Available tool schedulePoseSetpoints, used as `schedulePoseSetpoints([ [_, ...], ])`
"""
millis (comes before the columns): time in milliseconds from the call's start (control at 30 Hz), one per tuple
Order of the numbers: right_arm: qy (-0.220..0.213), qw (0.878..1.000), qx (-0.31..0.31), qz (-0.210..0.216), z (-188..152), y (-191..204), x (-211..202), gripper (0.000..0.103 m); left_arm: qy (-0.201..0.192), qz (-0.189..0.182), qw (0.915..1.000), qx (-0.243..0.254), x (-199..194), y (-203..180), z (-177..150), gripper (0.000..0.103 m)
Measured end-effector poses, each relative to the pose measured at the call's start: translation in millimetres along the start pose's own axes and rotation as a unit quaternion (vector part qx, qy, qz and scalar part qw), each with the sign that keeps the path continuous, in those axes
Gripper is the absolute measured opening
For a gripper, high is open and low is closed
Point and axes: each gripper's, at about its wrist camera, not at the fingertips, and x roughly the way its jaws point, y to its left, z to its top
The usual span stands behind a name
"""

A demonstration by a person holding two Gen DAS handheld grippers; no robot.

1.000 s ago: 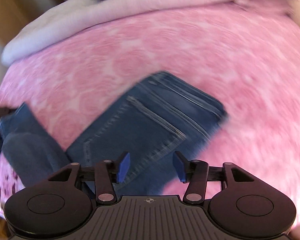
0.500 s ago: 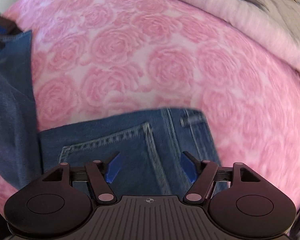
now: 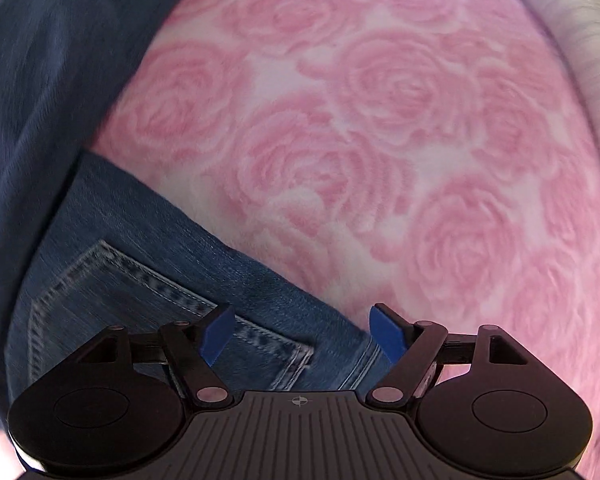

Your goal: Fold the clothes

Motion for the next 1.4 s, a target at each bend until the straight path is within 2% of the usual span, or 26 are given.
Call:
schedulePoseSetpoints([
  [133,0.029,0.995,-0.076,0.055,5.2,-5.8,16.7,0.078,-0.069,-0.015,0.9975,-0.003,-53.9,-4.2,-18.1,0.013],
  [200,0.032,0.992,-0.096,0.079,6.1,-9.6,27.0,0.078,-0.093,-0.007,0.9956,-0.014,-80.1,-3.0,-33.0,0.013],
  [267,0.039,0.99,-0.09,0.104,8.0,-17.5,37.3,0.077,-0.093,0.01,0.9949,-0.037,-99.9,-6.9,-48.6,0.013],
  [300,0.045,0.99,-0.072,0.115,9.4,-22.9,40.5,0.068,-0.093,0.019,0.9943,-0.049,-109.8,-8.8,-56.3,0.013],
  [333,0.05,0.99,-0.053,0.123,10.3,-28.3,41.3,0.064,-0.094,0.028,0.9934,-0.06,-119.8,-10.9,-63.6,0.013],
  [367,0.048,0.991,-0.043,0.121,8.9,-32.4,36.4,0.049,-0.103,0.04,0.9916,-0.066,-131.7,-14.8,-64.5,0.013],
  [400,0.041,0.992,-0.041,0.114,5.8,-35.3,28.3,0.023,-0.113,0.053,0.9896,-0.072,-143.6,-18.6,-65.3,0.013],
  [433,0.031,0.993,-0.037,0.108,1.2,-38.8,18.5,0.011,-0.122,0.065,0.9873,-0.078,-155.5,-22.5,-66.2,0.013],
  [533,-0.02,0.996,-0.007,0.091,-24.8,-52.9,-27.8,0.01,-0.15,0.102,0.9788,-0.096,-191.1,-34.0,-68.9,0.013],
  [600,-0.048,0.997,0.011,0.062,-43.9,-56.7,-58.0,0.009,-0.168,0.126,0.9718,-0.108,-214.9,-41.7,-70.6,0.013],
  [667,-0.067,0.997,0.023,0.015,-66.7,-55.8,-85.4,0.008,-0.186,0.152,0.9646,-0.11,-238.9,-46.3,-66.6,0.013],
  [767,-0.097,0.991,0.065,-0.059,-97.8,-55.9,-125.0,0.007,-0.214,0.179,0.9535,-0.113,-263.3,-55.7,-68.1,0.013],
  [833,-0.131,0.979,0.1,-0.116,-115.9,-53.1,-154.6,0.006,-0.233,0.194,0.9456,-0.118,-276.5,-63.8,-72.5,0.014],
  [933,-0.178,0.954,0.126,-0.204,-138.4,-23.0,-190.3,0.006,-0.26,0.216,0.9326,-0.126,-296.3,-76.1,-79.1,0.014],
  [1000,-0.199,0.945,0.139,-0.219,-150.9,10.0,-199.6,0.006,-0.276,0.23,0.924,-0.132,-308.3,-84.5,-84.2,0.014],
  [1067,-0.21,0.943,0.148,-0.213,-160.5,47.9,-200.1,0.006,-0.24,0.212,0.9348,-0.154,-290.9,-97.3,-107.8,0.015],
  [1133,-0.191,0.955,0.15,-0.173,-172.9,85.2,-184.4,0.006,-0.203,0.193,0.9438,-0.175,-273.3,-110.3,-131.3,0.016],
  [1233,-0.144,0.972,0.153,-0.109,-188.0,130.2,-155.0,0.006,-0.114,0.152,0.9616,-0.198,-236.4,-135.4,-167.6,0.017],
  [1333,-0.099,0.981,0.16,-0.048,-204.7,155.8,-132.9,0.006,-0.025,0.114,0.9718,-0.205,-207.4,-159.2,-198.4,0.015],
  [1400,-0.075,0.985,0.155,-0.006,-206.5,157.8,-122.9,0.009,0.017,0.095,0.9739,-0.205,-202.8,-170.4,-213.0,0.015],
])
